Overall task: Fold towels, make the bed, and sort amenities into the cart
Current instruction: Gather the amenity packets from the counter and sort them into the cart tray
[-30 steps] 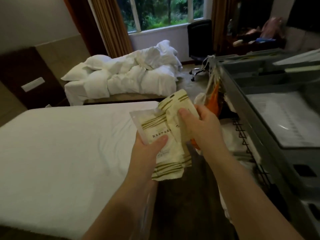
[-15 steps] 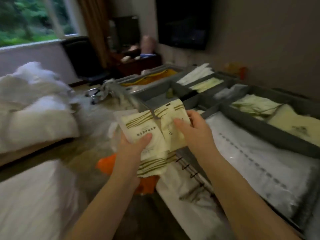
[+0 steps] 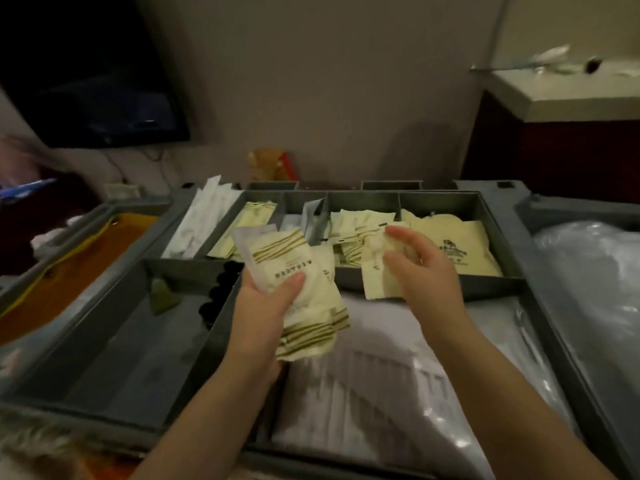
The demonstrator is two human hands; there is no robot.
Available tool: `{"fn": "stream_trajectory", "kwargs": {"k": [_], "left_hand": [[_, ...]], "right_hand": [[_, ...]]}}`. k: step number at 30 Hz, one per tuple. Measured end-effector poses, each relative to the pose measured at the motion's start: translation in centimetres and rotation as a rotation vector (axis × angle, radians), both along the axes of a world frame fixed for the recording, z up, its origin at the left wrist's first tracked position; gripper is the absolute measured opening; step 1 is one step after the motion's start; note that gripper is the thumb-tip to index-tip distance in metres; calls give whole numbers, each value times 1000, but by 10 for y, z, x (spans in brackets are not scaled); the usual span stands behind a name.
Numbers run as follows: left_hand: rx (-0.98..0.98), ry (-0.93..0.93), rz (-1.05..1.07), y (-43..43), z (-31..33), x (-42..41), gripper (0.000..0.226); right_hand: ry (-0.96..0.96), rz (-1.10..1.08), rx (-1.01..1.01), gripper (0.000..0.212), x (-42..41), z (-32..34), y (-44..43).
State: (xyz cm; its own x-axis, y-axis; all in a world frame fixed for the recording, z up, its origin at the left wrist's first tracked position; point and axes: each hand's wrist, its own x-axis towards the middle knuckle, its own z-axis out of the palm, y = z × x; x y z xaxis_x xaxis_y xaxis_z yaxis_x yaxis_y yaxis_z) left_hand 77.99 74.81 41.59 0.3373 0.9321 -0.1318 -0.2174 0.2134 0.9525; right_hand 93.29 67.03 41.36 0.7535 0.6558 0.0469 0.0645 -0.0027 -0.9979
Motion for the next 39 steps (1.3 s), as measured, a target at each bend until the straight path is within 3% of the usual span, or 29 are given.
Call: {"fn": "stream_trajectory", "kwargs": {"k": [6,13,17,22,25,27,29,32,34,39], "left_hand": [[-73,-29,-74,66,1,7,39],[-118,-7,-195,139,-7,2,39],[-141,-43,-234,166,-12,-8,37],[-181,-50,-335,174,-22,-16,40],[-187,-63,-423,169,-22,-17,39],[-154,-62,-456,164,-19,-19,39],[-123,-77,-461,161,-16,-21,39],[-101,-56,-426,155,-15,-25,39],[-124,-37,-397,154,-17,-27,39],[-221,0,-415,156,-11,-28,40]], "right_hand": [[-126,-30,-186,44,21,-2,56],[-213,-33,-433,43,41,-24,133],[-381,-6,-655,35,32,-43,155],[-717,-151,-966,33,15,-38,141],[-634,-220,-710,29,-15,-20,134],[-422,-153,-395,16,-45,-5,133],[-225,-49,-235,17,-74,3,136],[-173,-4,-219,50,-97,-4,144],[-196,-1,-225,59,-103,-9,149],[-261,82,-157,38,-108,-3,149]]}}
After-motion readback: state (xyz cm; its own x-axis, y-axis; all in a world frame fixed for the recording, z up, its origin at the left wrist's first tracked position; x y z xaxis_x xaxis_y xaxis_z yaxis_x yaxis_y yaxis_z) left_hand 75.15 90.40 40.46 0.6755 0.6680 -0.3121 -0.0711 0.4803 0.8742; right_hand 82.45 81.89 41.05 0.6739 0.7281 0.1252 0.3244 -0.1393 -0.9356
